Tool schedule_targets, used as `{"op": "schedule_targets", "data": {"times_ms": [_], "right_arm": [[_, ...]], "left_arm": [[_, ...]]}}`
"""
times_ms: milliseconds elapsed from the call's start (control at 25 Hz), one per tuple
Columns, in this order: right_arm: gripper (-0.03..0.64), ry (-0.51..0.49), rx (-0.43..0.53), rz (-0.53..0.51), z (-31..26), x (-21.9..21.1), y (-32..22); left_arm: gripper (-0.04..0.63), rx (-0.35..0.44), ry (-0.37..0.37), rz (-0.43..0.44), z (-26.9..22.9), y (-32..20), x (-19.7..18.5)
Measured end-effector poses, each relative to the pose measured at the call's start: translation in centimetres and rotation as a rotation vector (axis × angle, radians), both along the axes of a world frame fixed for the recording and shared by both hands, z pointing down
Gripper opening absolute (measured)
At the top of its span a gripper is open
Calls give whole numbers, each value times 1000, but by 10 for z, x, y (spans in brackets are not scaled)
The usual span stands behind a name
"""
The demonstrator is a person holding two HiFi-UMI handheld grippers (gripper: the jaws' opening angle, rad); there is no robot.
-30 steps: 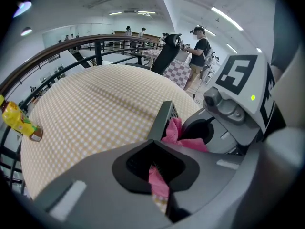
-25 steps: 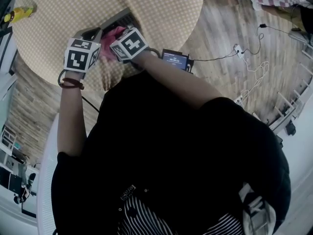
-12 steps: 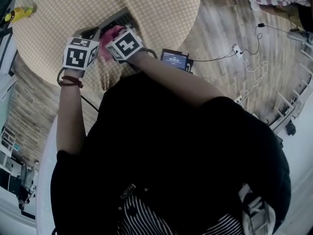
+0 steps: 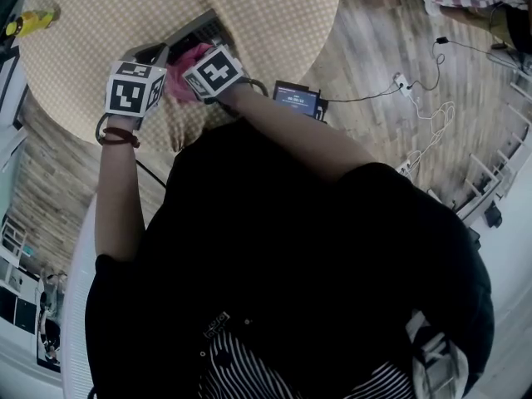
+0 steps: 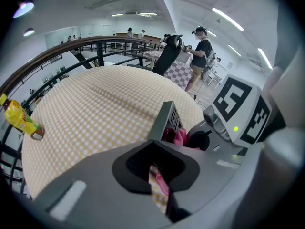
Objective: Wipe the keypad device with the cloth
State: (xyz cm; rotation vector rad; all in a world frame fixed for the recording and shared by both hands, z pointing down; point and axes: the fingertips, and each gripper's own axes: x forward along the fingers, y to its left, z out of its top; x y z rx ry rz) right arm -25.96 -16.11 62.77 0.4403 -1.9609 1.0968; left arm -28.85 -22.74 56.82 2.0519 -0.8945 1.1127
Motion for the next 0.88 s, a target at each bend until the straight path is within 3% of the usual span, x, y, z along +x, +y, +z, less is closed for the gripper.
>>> {"op": "schedule_targets", "data": {"times_ms": [360,640,880], "right_arm": [[63,55,-33,13,9,8,9],[63,-64,79,41,-42,-22,-29],[63,-35,96,-29,-29,-17,-20]], "left_arm": [[3,6,-5,6,-2,1,2],[3,14,-4,4,-3,1,2],[3,19,-2,7,-3,0,2]]}}
